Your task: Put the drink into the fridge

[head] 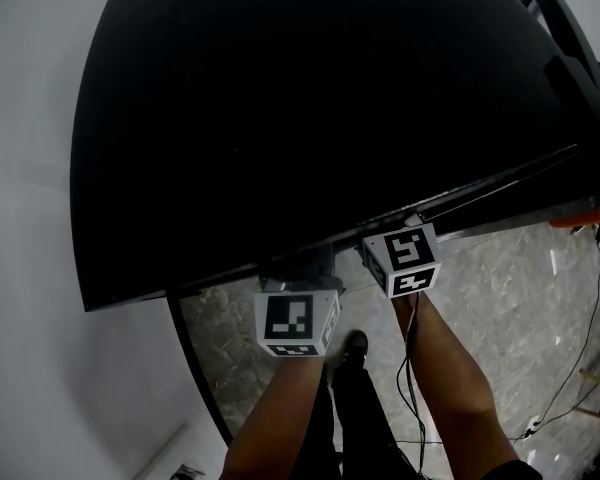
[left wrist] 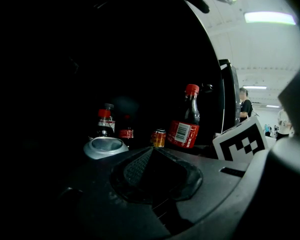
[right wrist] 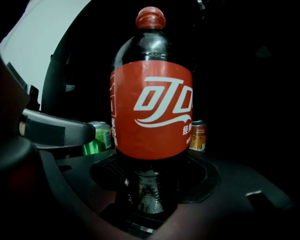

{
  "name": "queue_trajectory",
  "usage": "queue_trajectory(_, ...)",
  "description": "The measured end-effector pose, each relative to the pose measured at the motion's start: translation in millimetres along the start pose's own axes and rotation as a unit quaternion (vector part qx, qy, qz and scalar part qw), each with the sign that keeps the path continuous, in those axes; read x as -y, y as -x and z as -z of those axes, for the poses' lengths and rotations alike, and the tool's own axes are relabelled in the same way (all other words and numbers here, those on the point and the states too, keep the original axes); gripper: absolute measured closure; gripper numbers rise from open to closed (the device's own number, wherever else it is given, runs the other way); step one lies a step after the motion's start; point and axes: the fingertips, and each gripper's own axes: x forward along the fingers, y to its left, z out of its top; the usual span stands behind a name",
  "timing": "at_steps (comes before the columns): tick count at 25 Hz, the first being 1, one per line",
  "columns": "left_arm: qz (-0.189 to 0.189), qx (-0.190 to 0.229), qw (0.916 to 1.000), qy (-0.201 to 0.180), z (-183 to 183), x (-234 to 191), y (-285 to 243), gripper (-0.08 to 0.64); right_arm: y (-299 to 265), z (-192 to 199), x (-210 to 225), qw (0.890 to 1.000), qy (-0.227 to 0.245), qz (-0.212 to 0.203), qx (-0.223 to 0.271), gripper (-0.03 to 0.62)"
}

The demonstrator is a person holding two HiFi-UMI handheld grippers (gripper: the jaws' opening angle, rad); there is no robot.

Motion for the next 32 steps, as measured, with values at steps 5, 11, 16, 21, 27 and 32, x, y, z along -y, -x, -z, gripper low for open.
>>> queue_trajectory(5, 0.000, -0.002, 0.9998, 0.018, 4.3, 2.9, -2.0, 0.548, -7.2, -0.4, 3.1, 1.000, 0.010, 0.000, -0.002, 0.313)
queue_trajectory(11, 0.008, -0.009, 0.9997, 0.021, 8.3, 9.7, -4.3, 0.548, -9.6, -1.1, 7.5, 1.000, 0.004, 0.010, 0.006, 0.311)
queue_trajectory(16, 0.010, -0.013, 0.9995, 0.027, 13.5, 9.4, -2.6, 0.548, -12.9, 0.2, 8.7, 1.000, 0.003, 0.015, 0.004, 0.311)
queue_trajectory(21, 0.014, -0.016, 0.9993, 0.032, 17.2, 17.9, -6.0, 0.548, -14.8, 12.3, 14.4, 1.000, 0.004, 0.022, -0.010, 0.311)
queue_trajectory(27, 0.012, -0.015, 0.9994, 0.030, 4.2, 21.7, 10.6, 0.548, 9.2, -15.6, 7.5, 1.000, 0.006, 0.018, 0.014, 0.311)
queue_trajectory(32, 0.021, -0.025, 0.9992, 0.022, -13.9, 41.4, 23.2, 0.548, 55.4, -44.3, 1.2, 0.999, -0.016, 0.026, 0.041, 0.311)
